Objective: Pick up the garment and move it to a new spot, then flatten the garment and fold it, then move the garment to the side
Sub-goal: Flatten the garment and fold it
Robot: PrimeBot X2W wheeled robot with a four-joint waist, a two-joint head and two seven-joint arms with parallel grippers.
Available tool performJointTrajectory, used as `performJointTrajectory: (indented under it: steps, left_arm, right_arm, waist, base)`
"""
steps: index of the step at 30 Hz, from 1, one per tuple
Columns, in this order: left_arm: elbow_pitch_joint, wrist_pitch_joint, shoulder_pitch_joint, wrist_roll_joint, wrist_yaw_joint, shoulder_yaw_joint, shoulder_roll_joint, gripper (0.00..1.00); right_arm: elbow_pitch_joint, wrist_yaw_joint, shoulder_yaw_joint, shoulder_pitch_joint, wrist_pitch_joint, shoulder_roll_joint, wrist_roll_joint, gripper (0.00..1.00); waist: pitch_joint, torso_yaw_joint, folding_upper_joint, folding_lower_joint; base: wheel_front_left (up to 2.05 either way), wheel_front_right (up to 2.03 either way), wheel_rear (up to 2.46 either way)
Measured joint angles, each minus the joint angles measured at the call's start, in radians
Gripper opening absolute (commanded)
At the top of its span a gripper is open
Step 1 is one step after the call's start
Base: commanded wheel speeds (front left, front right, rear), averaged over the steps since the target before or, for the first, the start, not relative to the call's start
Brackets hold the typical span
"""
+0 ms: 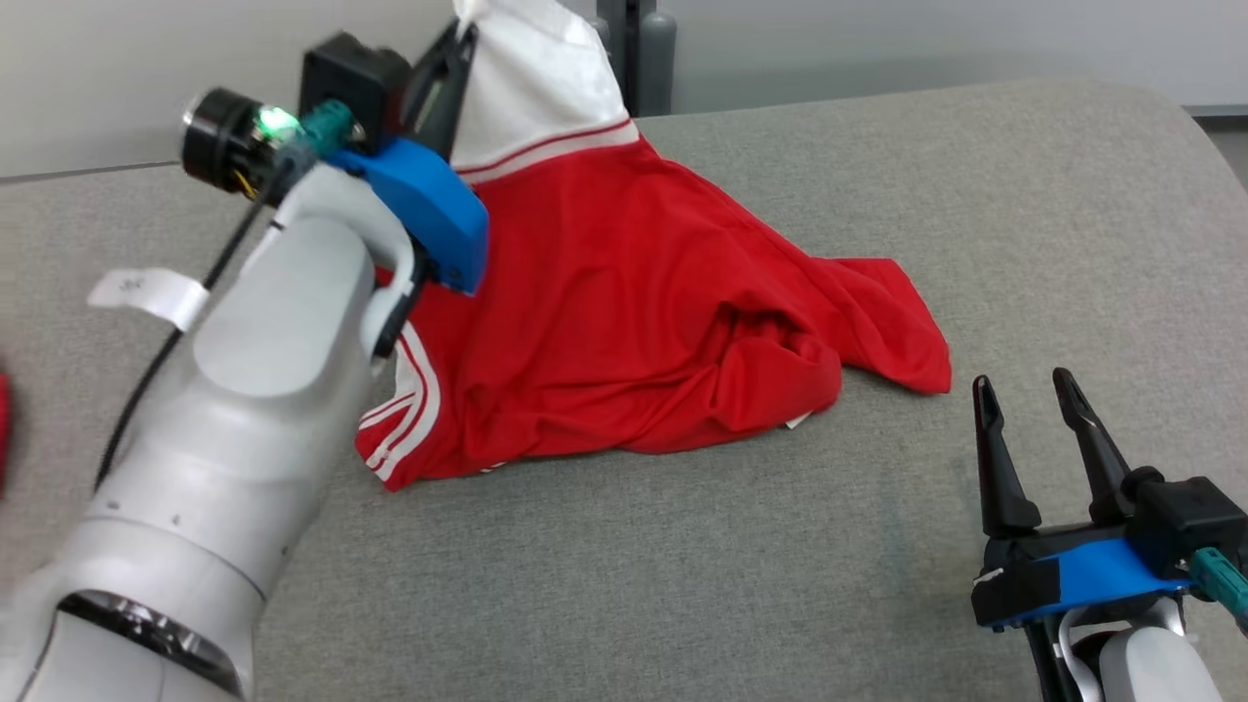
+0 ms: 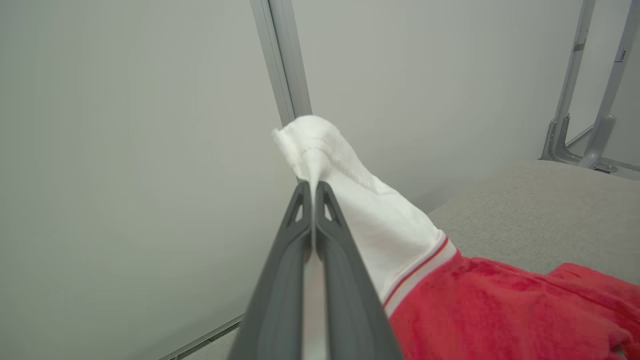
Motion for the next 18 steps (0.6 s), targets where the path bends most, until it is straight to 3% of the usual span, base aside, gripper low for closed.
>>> performJointTrajectory:
  steps: [7,18]
  left_arm:
    - [-0.245,-0.002,0.254,0.027,0.043,0.001,0.005,0.00]
    - [-0.573,0.002,0.709,0.030,0.141,-0.044,0.102,0.00]
  right_arm:
    - [0.001,0.000,-0.010,0.026,0.010,0.000,0.000,1.00]
    - [0.002,0.000,-0.029,0.064,0.027,0.000,-0.005,1.00]
  waist:
    - [-0.044,0.046,0.0000,0.0000]
    - [-0.087,0.111,0.0000,0.0000]
  base:
    - [0.00,0.00,0.00]
    - [0.00,0.00,0.00]
